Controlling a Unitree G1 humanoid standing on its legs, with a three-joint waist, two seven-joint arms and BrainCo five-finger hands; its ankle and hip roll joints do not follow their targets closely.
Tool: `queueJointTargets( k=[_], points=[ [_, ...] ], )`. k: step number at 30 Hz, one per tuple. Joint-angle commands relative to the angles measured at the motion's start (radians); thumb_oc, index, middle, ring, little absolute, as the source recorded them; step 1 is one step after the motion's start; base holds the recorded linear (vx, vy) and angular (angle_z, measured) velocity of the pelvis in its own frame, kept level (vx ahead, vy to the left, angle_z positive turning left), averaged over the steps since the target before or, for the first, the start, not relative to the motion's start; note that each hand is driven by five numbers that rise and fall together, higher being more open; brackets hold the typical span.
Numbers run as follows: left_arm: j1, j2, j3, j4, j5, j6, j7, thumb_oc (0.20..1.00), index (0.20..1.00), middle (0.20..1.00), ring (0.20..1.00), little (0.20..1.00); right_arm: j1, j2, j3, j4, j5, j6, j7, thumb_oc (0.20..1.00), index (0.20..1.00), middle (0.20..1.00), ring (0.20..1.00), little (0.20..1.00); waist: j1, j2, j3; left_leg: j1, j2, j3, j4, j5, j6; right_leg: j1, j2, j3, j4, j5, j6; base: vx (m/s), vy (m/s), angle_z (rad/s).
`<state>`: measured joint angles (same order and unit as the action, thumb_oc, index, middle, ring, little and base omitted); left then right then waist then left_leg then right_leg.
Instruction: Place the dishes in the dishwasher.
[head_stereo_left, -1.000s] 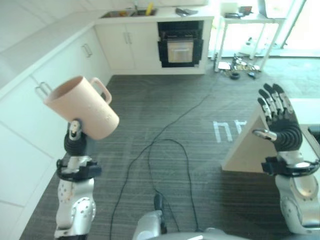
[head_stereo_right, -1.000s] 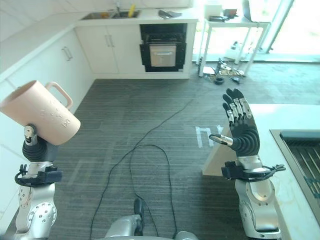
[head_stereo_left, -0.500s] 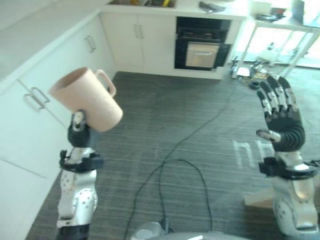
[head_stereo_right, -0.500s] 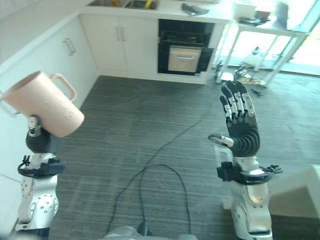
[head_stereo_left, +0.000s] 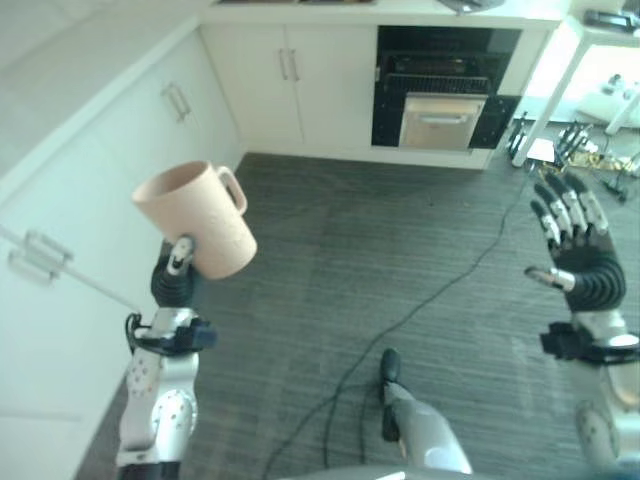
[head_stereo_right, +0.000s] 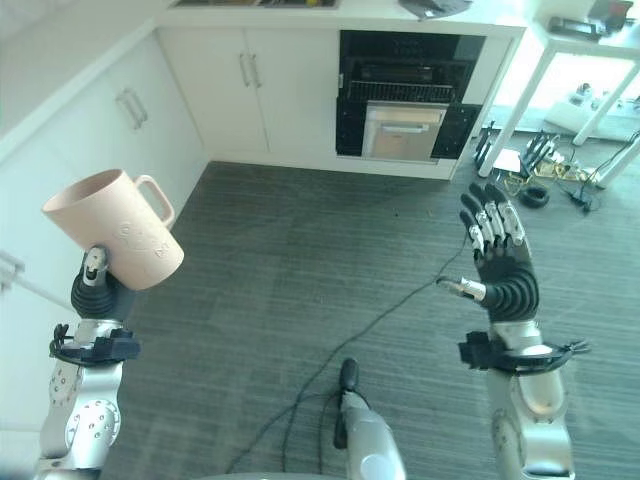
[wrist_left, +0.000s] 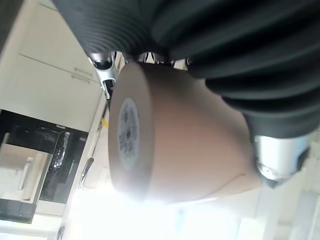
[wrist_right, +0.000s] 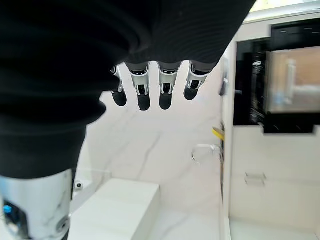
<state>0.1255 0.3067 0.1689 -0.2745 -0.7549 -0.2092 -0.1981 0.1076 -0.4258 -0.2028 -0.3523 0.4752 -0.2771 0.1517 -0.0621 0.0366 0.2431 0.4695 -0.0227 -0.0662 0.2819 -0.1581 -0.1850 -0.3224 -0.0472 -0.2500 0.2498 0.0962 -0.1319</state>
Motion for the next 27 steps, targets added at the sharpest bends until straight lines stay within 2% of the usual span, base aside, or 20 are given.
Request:
queueJointTargets(
  k=[1,2,3,4,5,6,7,8,10,11,12,14,17,19,22,27],
  points=[
    [0.024,0.083,0.041,-0.119,0.034,-0.053,0.024,0.2,0.2,0.2,0.2,0.2,0.042,0.013,0.048,-0.124,0.049,-0.028,0.001,1.0,1.0,1.0,1.0,1.0,-0.032,-0.023,-0.129,-0.162,0.057,0.103,-0.009,0.079,0.101,0.162,-0.05,-0.013,-0.244,0.037,0.245,0.49,-0.451,-0.2],
    [0.036,0.07,0.036,-0.122,0.056,-0.066,0.019,0.2,0.2,0.2,0.2,0.2,0.046,0.011,0.052,-0.12,0.06,-0.026,0.025,1.0,1.0,1.0,1.0,1.0,-0.027,-0.019,-0.129,-0.237,0.063,0.126,0.191,0.173,0.061,0.215,-0.029,-0.01,-0.254,0.002,0.21,0.37,-0.378,-0.27],
    [0.043,0.066,0.036,-0.123,0.064,-0.07,0.014,0.2,0.2,0.2,0.2,0.2,0.048,0.011,0.051,-0.118,0.058,-0.025,0.036,1.0,1.0,1.0,1.0,1.0,-0.025,-0.03,-0.13,-0.279,0.053,0.132,0.259,0.202,0.057,0.23,-0.035,-0.005,-0.253,-0.008,0.198,0.41,-0.442,-0.38],
    [0.051,0.058,0.032,-0.117,0.063,-0.078,0.003,0.2,0.2,0.2,0.2,0.2,0.055,0.004,0.048,-0.108,0.041,-0.029,0.046,1.0,1.0,1.0,1.0,1.0,-0.004,-0.058,-0.106,-0.464,0.05,0.159,0.455,0.197,0.074,0.305,-0.041,0.0,-0.261,-0.039,0.172,0.32,-0.354,-0.36],
    [0.049,0.055,0.032,-0.11,0.062,-0.075,-0.002,0.2,0.2,0.2,0.2,0.2,0.048,-0.012,0.051,-0.1,0.037,-0.029,0.032,1.0,1.0,1.0,1.0,1.0,0.013,-0.067,-0.092,-0.559,0.034,0.17,0.468,0.147,0.107,0.339,-0.039,0.001,-0.269,-0.057,0.168,0.33,-0.326,-0.21],
    [0.051,0.055,0.029,-0.11,0.065,-0.078,-0.002,0.2,0.2,0.2,0.2,0.2,0.04,-0.02,0.051,-0.096,0.044,-0.031,0.034,1.0,1.0,1.0,1.0,1.0,0.023,-0.067,-0.084,-0.595,0.029,0.18,0.423,0.125,0.125,0.361,-0.033,0.006,-0.274,-0.069,0.168,0.27,-0.149,-0.65],
    [0.058,0.055,0.028,-0.112,0.07,-0.086,0.003,0.2,0.2,0.2,0.2,0.2,0.025,-0.025,0.053,-0.097,0.055,-0.025,0.041,1.0,1.0,1.0,1.0,1.0,0.033,-0.062,-0.08,-0.591,0.035,0.208,0.306,0.109,0.132,0.381,-0.021,0.02,-0.284,-0.084,0.176,0.3,-0.056,-0.8],
    [0.071,0.058,0.03,-0.111,0.071,-0.104,0.008,0.2,0.2,0.2,0.2,0.2,0.009,-0.016,0.065,-0.096,0.052,-0.018,0.05,1.0,1.0,1.0,1.0,1.0,0.04,-0.05,-0.08,-0.568,0.043,0.235,0.137,0.121,0.128,0.395,-0.002,0.05,-0.294,-0.096,0.186,0.42,0.017,-1.67],
    [0.095,0.061,0.028,-0.101,0.075,-0.129,0.019,0.2,0.2,0.2,0.2,0.2,0.016,0.0,0.084,-0.102,0.033,-0.01,0.062,1.0,1.0,1.0,1.0,1.0,0.063,-0.018,-0.087,-0.528,0.07,0.188,-0.258,0.209,0.098,0.454,0.039,0.123,-0.321,-0.14,0.203,0.49,0.055,-1.52],
    [0.096,0.061,0.027,-0.101,0.078,-0.131,0.019,0.2,0.2,0.2,0.2,0.2,0.021,-0.002,0.081,-0.103,0.037,-0.011,0.065,1.0,1.0,1.0,1.0,1.0,0.064,-0.015,-0.088,-0.527,0.078,0.187,-0.295,0.228,0.092,0.464,0.043,0.128,-0.323,-0.149,0.203,0.38,0.033,-1.21],
    [0.099,0.061,0.024,-0.1,0.082,-0.136,0.013,0.2,0.2,0.2,0.2,0.2,0.035,-0.007,0.069,-0.107,0.05,-0.018,0.074,1.0,1.0,1.0,1.0,1.0,0.067,-0.007,-0.089,-0.53,0.099,0.193,-0.354,0.273,0.076,0.49,0.054,0.136,-0.331,-0.171,0.198,0.3,0.022,-0.92],
    [0.098,0.058,0.021,-0.09,0.07,-0.146,-0.013,0.2,0.2,0.2,0.2,0.2,0.052,-0.012,0.052,-0.114,0.058,-0.028,0.076,1.0,1.0,1.0,1.0,1.0,0.07,0.003,-0.088,-0.572,0.125,0.234,-0.369,0.312,0.062,0.526,0.07,0.126,-0.33,-0.206,0.187,0.28,0.018,-0.42],
    [0.081,0.059,0.023,-0.077,0.051,-0.141,-0.035,0.2,0.2,0.2,0.2,0.2,0.047,-0.018,0.052,-0.119,0.046,-0.025,0.064,1.0,1.0,1.0,1.0,1.0,0.071,0.006,-0.086,-0.583,0.124,0.284,-0.357,0.306,0.071,0.543,0.069,0.102,-0.305,-0.237,0.184,0.2,0.02,-0.38],
    [0.068,0.059,0.019,-0.084,0.062,-0.139,-0.023,0.2,0.2,0.2,0.2,0.2,0.034,-0.003,0.079,-0.123,0.013,-0.027,0.052,1.0,1.0,1.0,1.0,1.0,0.079,0.0,-0.091,-0.563,0.102,0.247,-0.361,0.266,0.092,0.541,0.057,0.107,-0.274,-0.25,0.195,0.26,0.064,0.17],
    [0.057,0.073,0.018,-0.084,0.062,-0.144,0.001,0.2,0.2,0.2,0.2,0.2,0.031,0.004,0.089,-0.128,0.009,-0.027,0.044,1.0,1.0,1.0,1.0,1.0,0.089,-0.005,-0.1,-0.545,0.101,0.204,-0.362,0.252,0.102,0.545,0.049,0.116,-0.228,-0.278,0.202,0.26,0.086,0.27],
    [0.008,0.079,0.006,-0.094,0.07,-0.121,0.01,0.2,0.2,0.2,0.2,0.2,0.014,0.013,0.091,-0.131,-0.008,-0.001,0.023,1.0,1.0,1.0,1.0,1.0,0.119,-0.032,-0.125,-0.533,0.065,0.164,-0.349,0.234,0.129,0.567,0.018,0.099,-0.197,-0.29,0.222,0.29,0.167,-0.02]
  ],
)
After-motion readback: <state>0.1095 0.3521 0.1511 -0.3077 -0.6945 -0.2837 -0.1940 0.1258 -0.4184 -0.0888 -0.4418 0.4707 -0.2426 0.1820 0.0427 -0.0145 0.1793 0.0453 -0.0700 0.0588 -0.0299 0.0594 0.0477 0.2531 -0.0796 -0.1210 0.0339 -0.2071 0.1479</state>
